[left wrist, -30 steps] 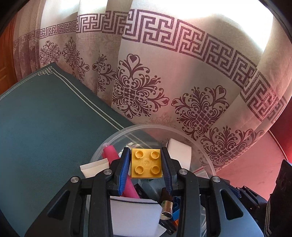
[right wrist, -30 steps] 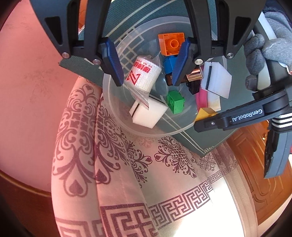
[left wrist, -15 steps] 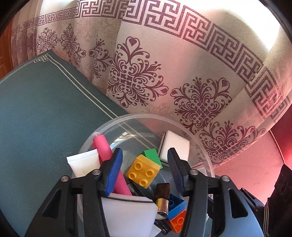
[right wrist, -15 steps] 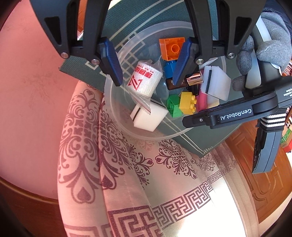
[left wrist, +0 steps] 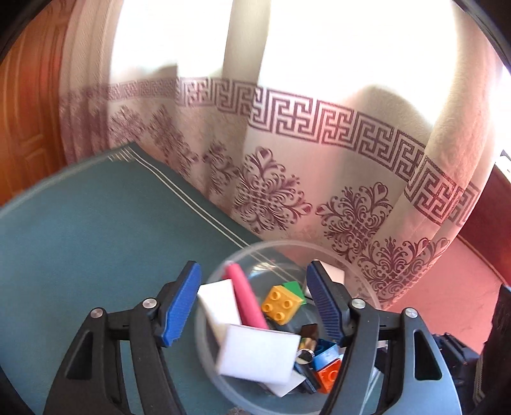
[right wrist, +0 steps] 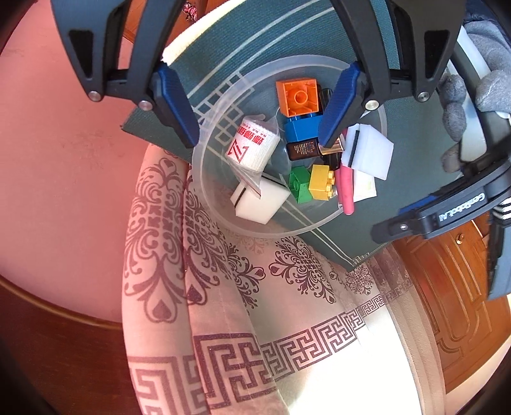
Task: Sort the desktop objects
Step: 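Open the left tool and withdraw both tools from the bowl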
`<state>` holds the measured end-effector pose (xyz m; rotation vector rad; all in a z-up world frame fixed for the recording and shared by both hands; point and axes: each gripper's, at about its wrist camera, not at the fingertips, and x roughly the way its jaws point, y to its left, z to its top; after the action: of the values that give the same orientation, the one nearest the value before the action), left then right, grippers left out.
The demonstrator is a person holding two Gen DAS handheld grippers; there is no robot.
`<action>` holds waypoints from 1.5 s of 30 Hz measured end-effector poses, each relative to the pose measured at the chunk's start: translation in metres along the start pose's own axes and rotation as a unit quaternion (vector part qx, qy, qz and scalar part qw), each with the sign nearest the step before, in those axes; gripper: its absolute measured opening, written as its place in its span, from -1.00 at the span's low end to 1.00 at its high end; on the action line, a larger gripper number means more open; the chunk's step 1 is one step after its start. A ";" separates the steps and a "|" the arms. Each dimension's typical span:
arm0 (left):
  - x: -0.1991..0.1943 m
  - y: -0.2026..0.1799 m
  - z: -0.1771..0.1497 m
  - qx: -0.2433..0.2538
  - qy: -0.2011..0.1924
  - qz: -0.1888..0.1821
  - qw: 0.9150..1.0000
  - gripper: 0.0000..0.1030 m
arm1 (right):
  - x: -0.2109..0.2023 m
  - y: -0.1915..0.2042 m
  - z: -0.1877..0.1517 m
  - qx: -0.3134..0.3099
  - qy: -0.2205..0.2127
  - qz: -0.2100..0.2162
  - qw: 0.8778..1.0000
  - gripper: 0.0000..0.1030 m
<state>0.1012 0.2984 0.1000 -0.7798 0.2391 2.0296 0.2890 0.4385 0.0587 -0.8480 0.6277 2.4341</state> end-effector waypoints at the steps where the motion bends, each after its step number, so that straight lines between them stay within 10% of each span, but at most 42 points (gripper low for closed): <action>1: -0.006 -0.002 -0.002 0.007 -0.009 0.014 1.000 0.42 | -0.001 0.001 -0.001 0.001 0.000 -0.001 1.000 0.61; 7: -0.034 -0.005 -0.017 0.009 -0.022 0.092 0.995 0.60 | -0.007 0.004 -0.007 0.006 0.013 -0.004 1.000 0.70; 21: -0.044 -0.013 -0.053 0.017 0.039 0.129 0.991 0.60 | -0.025 0.022 -0.023 -0.033 0.014 -0.036 0.999 0.74; 45: -0.038 -0.022 -0.061 0.002 0.062 0.066 0.996 0.60 | -0.022 0.015 -0.025 -0.019 0.021 -0.039 0.999 0.80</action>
<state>0.1595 0.2567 0.0789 -0.9093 0.3754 2.1062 0.3064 0.4066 0.0597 -0.9244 0.5552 2.3695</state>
